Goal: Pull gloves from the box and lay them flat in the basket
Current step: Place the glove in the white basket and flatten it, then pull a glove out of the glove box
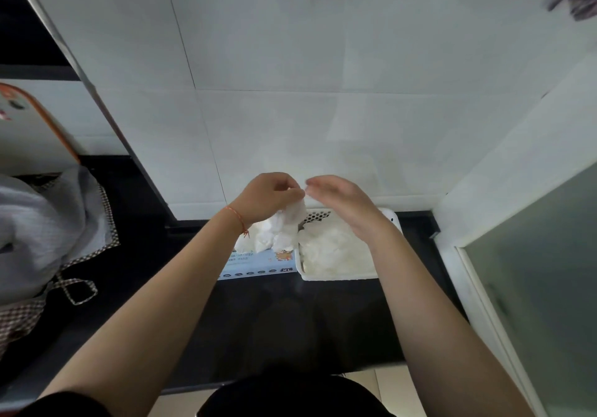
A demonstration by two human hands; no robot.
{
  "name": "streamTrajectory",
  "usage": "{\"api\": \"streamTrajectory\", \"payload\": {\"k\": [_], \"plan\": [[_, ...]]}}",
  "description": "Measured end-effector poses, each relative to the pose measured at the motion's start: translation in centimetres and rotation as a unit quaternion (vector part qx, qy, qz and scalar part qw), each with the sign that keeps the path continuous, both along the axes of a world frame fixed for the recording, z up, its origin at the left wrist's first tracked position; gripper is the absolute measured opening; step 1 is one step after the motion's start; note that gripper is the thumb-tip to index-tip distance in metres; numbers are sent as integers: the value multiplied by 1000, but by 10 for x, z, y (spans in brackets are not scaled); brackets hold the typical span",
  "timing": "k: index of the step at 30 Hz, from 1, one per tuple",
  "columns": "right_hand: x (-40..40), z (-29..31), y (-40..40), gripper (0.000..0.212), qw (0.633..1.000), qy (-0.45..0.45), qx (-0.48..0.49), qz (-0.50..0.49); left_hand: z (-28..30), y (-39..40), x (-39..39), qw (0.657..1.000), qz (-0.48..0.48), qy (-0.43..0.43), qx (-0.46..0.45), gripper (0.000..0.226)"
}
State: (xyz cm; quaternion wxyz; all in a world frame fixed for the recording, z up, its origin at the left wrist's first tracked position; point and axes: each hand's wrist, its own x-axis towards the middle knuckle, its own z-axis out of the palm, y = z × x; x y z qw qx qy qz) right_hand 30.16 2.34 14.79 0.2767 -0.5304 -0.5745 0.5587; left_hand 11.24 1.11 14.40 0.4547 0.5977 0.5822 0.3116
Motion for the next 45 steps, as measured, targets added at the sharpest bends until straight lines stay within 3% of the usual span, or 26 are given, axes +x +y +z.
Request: {"api": "streamTrajectory", "payload": {"k": [2,7,14,18,21,24,27,29,31,34,37,41,45], "plan": [[-8,0,-1,33,997,-2,2,79,4,0,4,999,-23,31,3,14],[-10,-5,-4,25,991,-61,-9,122,7,-2,7,999,-2,33,15,20],[-9,-2,-6,17,999,23,-25,32,-1,-12,-1,997,22,-68,-29,28],[0,-1,-1,13,999,39,-12,-5,-11,-13,-11,997,51,-53,-30,10],[4,-5,2,28,1000,-16,3,7,-11,-11,-12,993,104,-54,-2,25],[7,-6,4,26,989,-129,1,79,-1,-11,-7,992,110,-51,25,18],[4,5,1,71,987,-132,20,92,10,-14,0,997,57,-26,34,15],[-1,16,0,85,987,-110,78,88,15,-16,6,999,6,-1,32,13],[-6,23,0,74,977,-133,104,130,14,-16,12,999,-15,11,32,15],[-12,27,0,26,960,-201,103,163,10,-14,19,998,-12,10,60,14],[-13,24,1,7,943,-267,107,168,4,-12,18,997,16,3,73,11],[-11,19,2,23,943,-283,123,125,-8,-13,17,999,8,-1,36,31],[-7,17,8,27,952,-251,159,67,-24,-10,17,999,-13,31,-10,10]]}}
